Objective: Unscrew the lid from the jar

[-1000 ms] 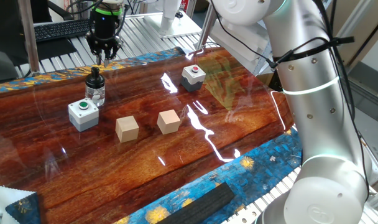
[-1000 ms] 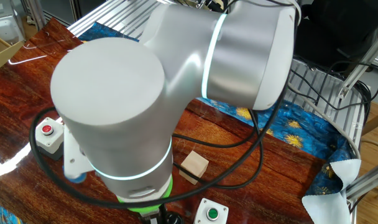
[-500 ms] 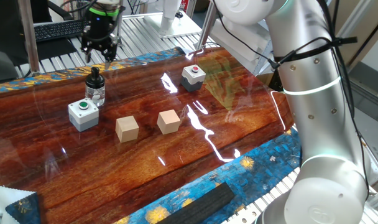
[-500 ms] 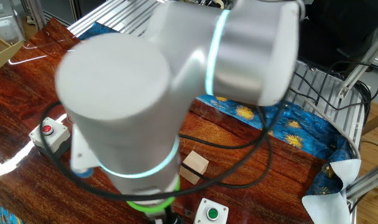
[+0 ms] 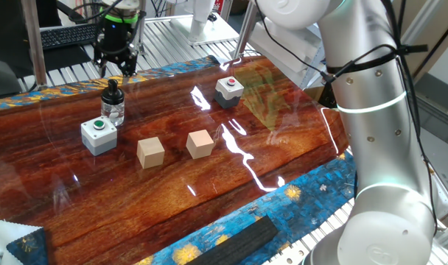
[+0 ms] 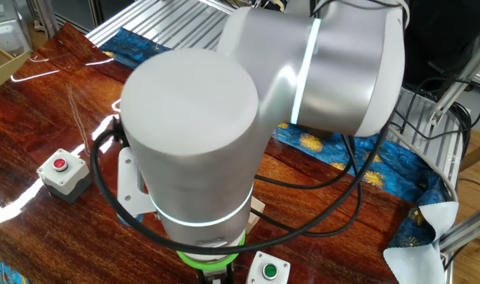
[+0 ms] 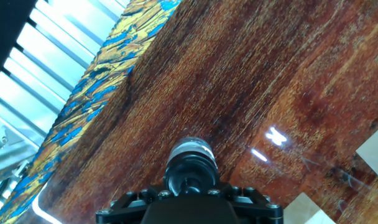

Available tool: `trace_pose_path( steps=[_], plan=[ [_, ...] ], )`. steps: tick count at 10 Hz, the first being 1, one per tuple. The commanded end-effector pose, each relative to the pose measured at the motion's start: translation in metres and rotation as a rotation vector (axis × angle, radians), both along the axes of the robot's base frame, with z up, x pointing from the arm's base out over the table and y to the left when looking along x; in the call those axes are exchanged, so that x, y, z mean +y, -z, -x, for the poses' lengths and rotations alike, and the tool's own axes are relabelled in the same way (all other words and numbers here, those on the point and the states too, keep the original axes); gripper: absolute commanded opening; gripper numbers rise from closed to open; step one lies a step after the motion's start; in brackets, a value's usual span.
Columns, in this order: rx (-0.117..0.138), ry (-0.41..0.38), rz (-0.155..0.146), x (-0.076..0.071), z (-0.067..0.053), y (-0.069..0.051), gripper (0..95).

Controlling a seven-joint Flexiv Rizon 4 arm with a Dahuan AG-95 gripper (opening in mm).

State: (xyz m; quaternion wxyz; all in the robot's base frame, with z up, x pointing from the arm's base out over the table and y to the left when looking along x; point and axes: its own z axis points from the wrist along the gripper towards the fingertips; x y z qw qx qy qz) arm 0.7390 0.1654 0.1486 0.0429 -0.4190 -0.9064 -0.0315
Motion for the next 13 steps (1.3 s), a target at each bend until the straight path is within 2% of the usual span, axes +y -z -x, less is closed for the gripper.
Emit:
trace_pose_path(
  steps=[1, 2, 5, 8, 13],
  plan=[
    [-0.006, 0.001, 0.006, 0.0010, 0.0004, 0.0013, 57.0],
    [-0.009, -0.001, 0.007, 0.0013, 0.0006, 0.0020, 57.0],
    [-0.015, -0.017, 0.038, 0.0025, 0.0016, 0.0048, 57.0],
    [-0.019, -0.020, 0.049, 0.0037, 0.0035, 0.0062, 57.0],
    [-0.041, -0.039, 0.063, 0.0055, 0.0073, 0.0103, 57.0]
  ],
)
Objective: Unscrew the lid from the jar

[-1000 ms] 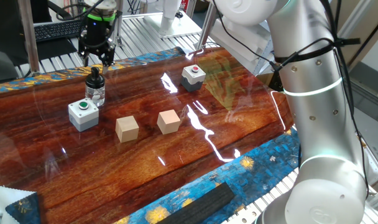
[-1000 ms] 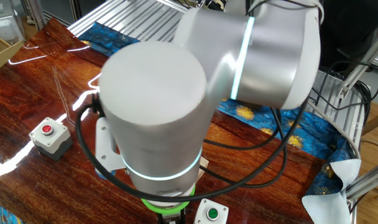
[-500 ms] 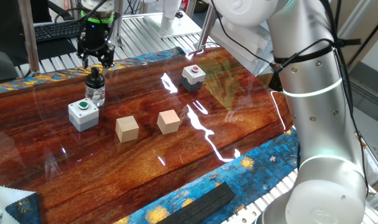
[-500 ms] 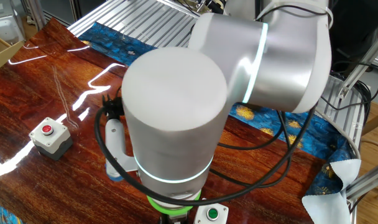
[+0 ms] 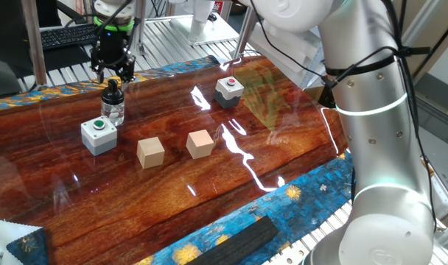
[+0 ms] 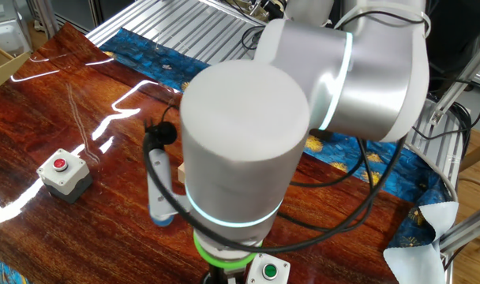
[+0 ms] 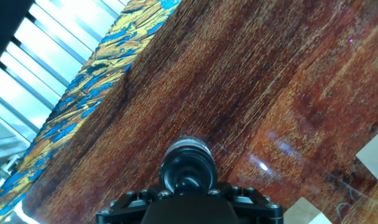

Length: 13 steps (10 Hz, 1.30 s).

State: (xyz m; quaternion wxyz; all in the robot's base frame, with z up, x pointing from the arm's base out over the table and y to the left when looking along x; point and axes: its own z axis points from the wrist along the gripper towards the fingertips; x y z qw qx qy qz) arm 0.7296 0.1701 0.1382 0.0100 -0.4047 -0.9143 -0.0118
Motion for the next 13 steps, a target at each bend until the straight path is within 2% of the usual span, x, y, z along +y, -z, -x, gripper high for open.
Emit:
trace_pose_path(
  steps=[1, 7, 10, 13],
  plan=[
    [0.002, -0.017, 0.012, 0.0008, -0.0021, 0.0001, 38.0],
    [-0.004, -0.019, 0.017, 0.0008, -0.0022, 0.0002, 38.0],
    [0.001, 0.077, 0.009, 0.0007, -0.0022, 0.0003, 38.0],
    [0.002, 0.251, 0.012, 0.0006, -0.0023, 0.0003, 38.0]
  ],
)
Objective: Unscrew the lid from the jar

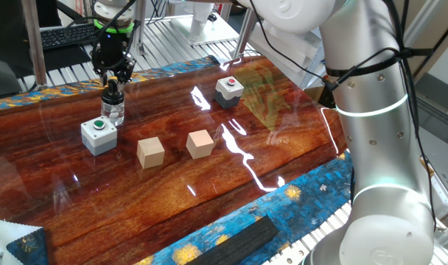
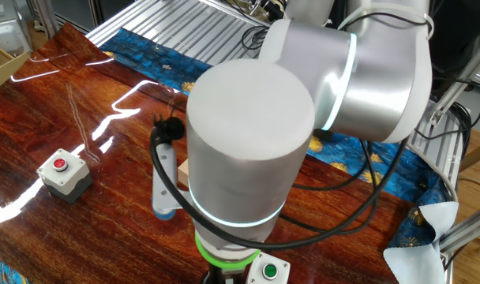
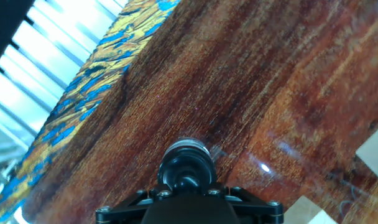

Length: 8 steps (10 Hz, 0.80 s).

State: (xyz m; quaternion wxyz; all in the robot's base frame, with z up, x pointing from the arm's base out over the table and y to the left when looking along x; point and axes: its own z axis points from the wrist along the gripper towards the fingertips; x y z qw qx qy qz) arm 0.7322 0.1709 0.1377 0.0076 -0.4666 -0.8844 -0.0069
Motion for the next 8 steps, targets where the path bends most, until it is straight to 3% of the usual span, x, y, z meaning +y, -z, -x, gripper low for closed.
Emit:
trace_pose_path(
  steps=[1, 5, 8],
  plan=[
    [-0.002, 0.186, 0.000, -0.0003, 0.0003, -0.0001, 38.0],
    [-0.005, 0.373, -0.001, -0.0008, 0.0001, 0.0002, 38.0],
    [-0.002, 0.455, 0.007, -0.0012, -0.0002, 0.0004, 38.0]
  ],
)
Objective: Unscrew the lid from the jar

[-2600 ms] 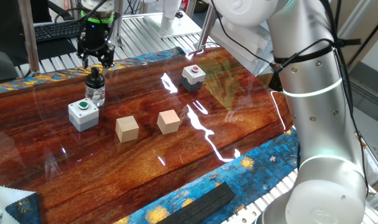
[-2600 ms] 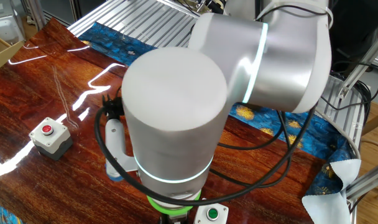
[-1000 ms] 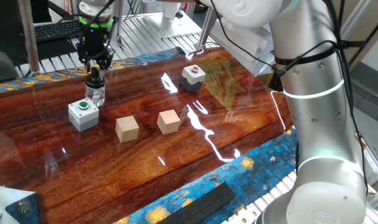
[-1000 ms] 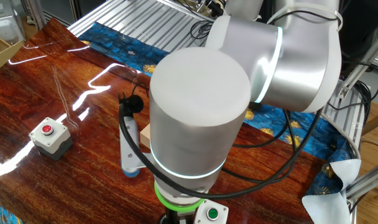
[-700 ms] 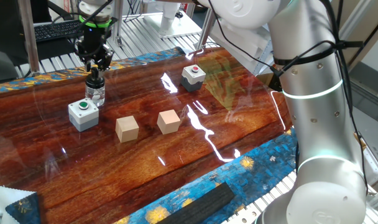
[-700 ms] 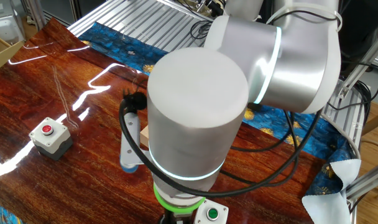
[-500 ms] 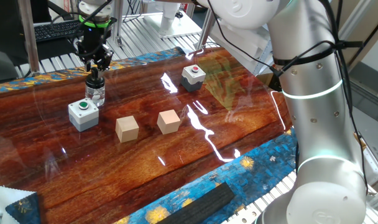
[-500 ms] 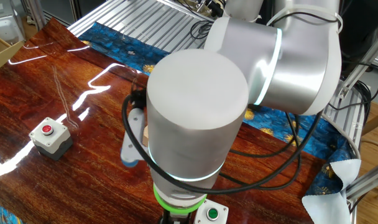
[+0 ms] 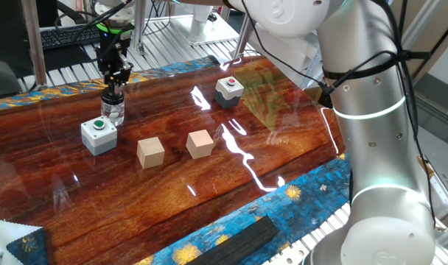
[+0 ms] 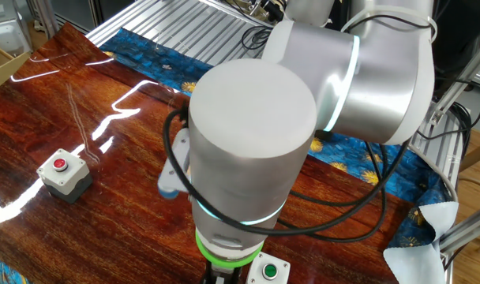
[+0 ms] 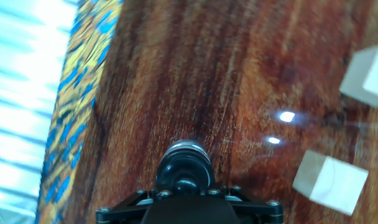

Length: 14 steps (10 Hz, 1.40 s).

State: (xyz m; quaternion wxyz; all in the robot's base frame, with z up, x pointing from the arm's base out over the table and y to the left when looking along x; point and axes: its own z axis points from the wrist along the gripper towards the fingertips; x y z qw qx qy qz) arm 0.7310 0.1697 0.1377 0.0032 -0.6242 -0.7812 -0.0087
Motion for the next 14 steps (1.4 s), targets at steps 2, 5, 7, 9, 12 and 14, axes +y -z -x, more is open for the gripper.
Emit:
trace_pose_path(
  steps=[2, 5, 7, 9, 12, 14],
  plan=[
    [0.005, 0.109, 0.006, -0.0005, -0.0017, 0.0006, 38.0],
    [0.006, 0.148, 0.007, -0.0016, -0.0029, 0.0006, 38.0],
    [0.008, 0.160, 0.007, -0.0024, -0.0034, 0.0011, 38.0],
    [0.009, 0.161, 0.005, -0.0035, -0.0039, 0.0017, 38.0],
    [0.009, 0.141, 0.004, -0.0039, -0.0041, 0.0019, 0.0],
    [0.008, 0.138, 0.004, -0.0039, -0.0041, 0.0020, 0.0]
  ],
)
